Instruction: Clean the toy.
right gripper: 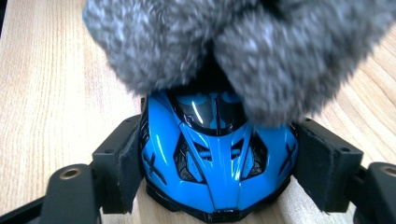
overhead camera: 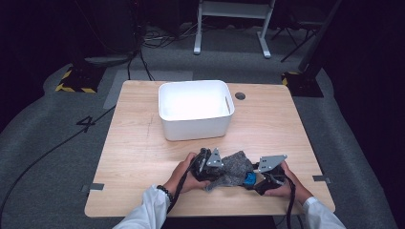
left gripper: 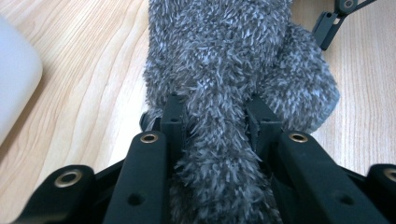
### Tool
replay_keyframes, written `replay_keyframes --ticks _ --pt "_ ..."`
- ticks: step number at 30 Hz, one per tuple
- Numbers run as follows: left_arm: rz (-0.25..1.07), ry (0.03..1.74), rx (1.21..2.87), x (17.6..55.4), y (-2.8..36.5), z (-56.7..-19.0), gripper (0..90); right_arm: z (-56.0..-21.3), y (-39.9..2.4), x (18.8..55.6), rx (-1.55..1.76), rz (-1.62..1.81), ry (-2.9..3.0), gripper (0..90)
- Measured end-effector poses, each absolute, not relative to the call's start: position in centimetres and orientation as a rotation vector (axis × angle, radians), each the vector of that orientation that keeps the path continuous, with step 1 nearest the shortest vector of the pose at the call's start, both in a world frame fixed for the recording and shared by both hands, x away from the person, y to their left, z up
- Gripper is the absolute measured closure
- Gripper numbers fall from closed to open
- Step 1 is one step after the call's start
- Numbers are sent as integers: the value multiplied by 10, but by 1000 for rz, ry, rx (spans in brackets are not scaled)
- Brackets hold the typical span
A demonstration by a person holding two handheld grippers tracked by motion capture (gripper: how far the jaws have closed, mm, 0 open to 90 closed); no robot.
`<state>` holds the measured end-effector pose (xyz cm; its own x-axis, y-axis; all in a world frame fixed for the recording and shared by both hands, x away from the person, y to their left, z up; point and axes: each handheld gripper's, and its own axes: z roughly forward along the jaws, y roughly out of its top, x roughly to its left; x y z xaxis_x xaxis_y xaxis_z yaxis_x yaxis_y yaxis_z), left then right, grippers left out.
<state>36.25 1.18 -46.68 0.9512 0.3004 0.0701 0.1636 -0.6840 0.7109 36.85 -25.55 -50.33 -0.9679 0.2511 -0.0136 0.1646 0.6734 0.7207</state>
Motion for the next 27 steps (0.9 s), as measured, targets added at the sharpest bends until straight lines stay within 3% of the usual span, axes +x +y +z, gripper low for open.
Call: replay_keyframes --ticks 13,27 --pt "232 219 2351 369 -28 -466 651 -504 -256 369 350 1184 2768 254" --pt "270 296 2426 375 0 -461 673 -503 -256 368 362 1174 2766 253"
